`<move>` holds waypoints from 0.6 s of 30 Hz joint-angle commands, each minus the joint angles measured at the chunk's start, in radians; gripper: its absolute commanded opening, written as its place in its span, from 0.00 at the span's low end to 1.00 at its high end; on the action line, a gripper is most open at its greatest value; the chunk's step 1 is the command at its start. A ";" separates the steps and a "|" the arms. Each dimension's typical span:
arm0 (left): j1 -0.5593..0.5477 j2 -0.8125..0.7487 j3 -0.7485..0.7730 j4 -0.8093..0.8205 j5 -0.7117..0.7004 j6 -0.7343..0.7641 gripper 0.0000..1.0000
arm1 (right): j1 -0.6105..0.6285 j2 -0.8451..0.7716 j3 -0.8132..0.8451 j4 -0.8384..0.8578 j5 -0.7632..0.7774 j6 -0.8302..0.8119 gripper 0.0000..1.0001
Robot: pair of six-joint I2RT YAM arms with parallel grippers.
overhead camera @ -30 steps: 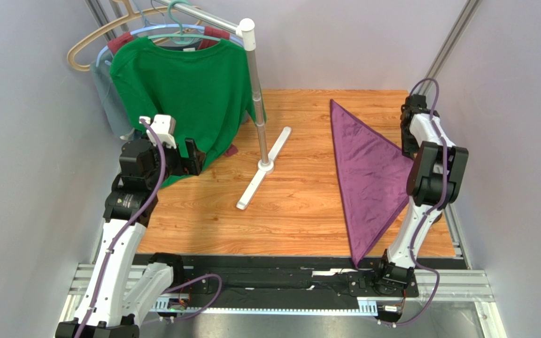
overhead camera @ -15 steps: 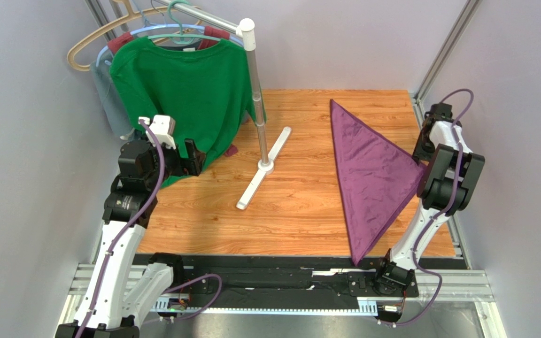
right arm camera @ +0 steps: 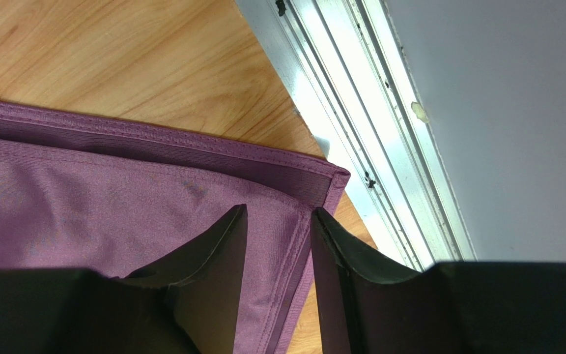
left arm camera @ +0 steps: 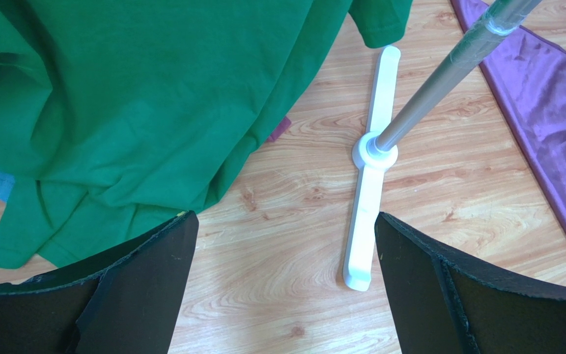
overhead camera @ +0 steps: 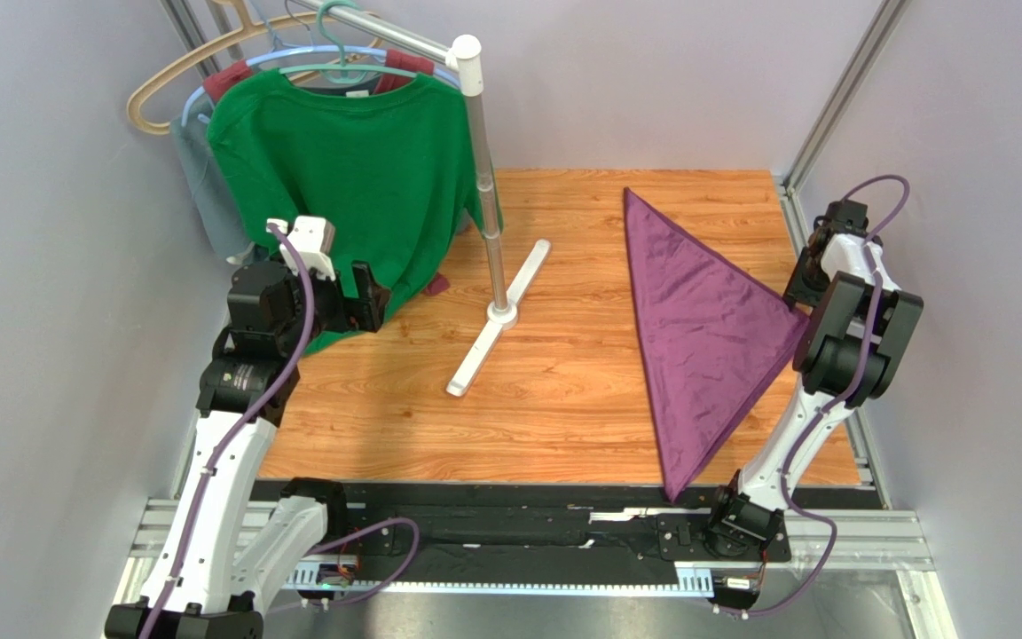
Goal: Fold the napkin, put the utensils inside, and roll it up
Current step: Fold the napkin
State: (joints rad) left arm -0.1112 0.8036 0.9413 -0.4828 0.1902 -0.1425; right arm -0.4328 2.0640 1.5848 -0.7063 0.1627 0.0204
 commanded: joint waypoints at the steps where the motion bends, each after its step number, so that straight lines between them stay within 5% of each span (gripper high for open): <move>1: -0.004 -0.001 -0.004 0.018 0.014 0.012 0.99 | -0.007 0.007 0.004 0.047 -0.011 -0.002 0.41; 18: -0.004 -0.004 -0.004 0.015 0.009 0.015 0.99 | -0.040 -0.011 -0.028 0.054 -0.023 0.030 0.43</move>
State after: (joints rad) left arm -0.1108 0.8062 0.9413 -0.4828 0.1936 -0.1425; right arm -0.4442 2.0659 1.5684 -0.6888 0.1684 0.0277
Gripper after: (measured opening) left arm 0.990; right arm 0.429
